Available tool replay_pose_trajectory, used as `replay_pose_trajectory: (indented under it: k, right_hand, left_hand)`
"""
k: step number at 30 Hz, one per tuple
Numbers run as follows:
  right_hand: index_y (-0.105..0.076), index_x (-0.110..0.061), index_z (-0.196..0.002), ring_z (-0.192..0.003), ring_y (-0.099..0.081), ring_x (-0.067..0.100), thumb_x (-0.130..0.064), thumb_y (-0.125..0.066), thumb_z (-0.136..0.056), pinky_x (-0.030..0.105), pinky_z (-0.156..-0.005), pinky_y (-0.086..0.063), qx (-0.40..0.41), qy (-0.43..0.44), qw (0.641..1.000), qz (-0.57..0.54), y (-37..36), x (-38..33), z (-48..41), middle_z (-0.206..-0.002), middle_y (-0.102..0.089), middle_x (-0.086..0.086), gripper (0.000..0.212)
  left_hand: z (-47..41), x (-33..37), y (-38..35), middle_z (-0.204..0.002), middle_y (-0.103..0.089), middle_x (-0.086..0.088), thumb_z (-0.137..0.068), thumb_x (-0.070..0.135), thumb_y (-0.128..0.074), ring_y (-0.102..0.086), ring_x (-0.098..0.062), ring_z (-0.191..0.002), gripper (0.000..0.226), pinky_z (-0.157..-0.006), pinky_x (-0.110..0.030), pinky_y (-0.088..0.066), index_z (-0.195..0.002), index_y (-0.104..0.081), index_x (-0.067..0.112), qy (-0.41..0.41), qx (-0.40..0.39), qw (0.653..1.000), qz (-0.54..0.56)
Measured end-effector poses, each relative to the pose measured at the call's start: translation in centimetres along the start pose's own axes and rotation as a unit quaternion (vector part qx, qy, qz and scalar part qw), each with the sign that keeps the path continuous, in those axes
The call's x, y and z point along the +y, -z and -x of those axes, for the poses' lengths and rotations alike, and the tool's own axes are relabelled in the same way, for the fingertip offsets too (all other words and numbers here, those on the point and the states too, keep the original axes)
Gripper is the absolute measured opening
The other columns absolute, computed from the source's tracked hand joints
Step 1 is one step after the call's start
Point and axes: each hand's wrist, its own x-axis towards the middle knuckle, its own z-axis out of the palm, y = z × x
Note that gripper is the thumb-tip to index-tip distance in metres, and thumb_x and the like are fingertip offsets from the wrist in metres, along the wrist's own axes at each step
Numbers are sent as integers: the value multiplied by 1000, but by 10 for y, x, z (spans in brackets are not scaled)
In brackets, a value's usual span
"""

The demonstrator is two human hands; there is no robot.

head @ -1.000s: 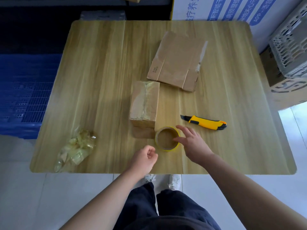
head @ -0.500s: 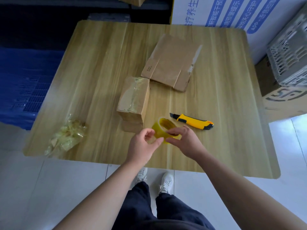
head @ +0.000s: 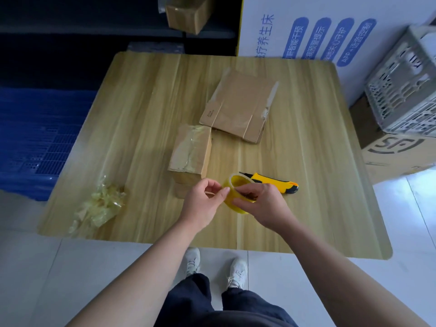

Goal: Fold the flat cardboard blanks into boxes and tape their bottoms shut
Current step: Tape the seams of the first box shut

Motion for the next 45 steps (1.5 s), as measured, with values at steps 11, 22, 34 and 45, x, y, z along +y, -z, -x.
replay_pose_trajectory:
  k: [11,22,34,45]
  right_hand:
    - [-71,-1,-84,-60,-41,11,-29,-74,-82,29,-57,-36,33,-22,999,2,3,-19,-2,-74,-61,21,29]
    - [-71,-21,-92,-85,-61,-1,-2,-58,-91,17,-80,-42,0,-146,952,-267,23,-23,0,-89,-67,-17,24]
    - [-59,-10,-100,-63,-41,14,-27,-67,-72,28,-57,-34,-92,-198,921,-322,11,-31,-10,-72,-45,3,34]
    - [-66,-22,-112,-81,-64,14,-40,-49,-98,29,-72,-51,-70,-278,894,-346,2,-36,-15,-94,-71,-2,29]
  left_hand:
    - [-26,43,32,-62,-60,-6,-78,6,-71,-60,-21,-61,15,-76,-54,-57,-66,-62,9,50,-124,987,-87]
    - [-33,73,69,-63,-61,-13,-88,-10,-57,-57,-19,-48,24,-51,-30,-57,-92,-45,10,100,-341,932,70]
    - [-26,47,71,-89,-68,-1,-84,-11,-63,-64,-6,-84,28,-77,-21,-52,-108,-65,3,0,-319,947,33]
    - [-13,38,42,-78,-64,-5,-93,16,-61,-60,-9,-69,11,-63,-35,-54,-84,-58,10,-104,-15,994,38]
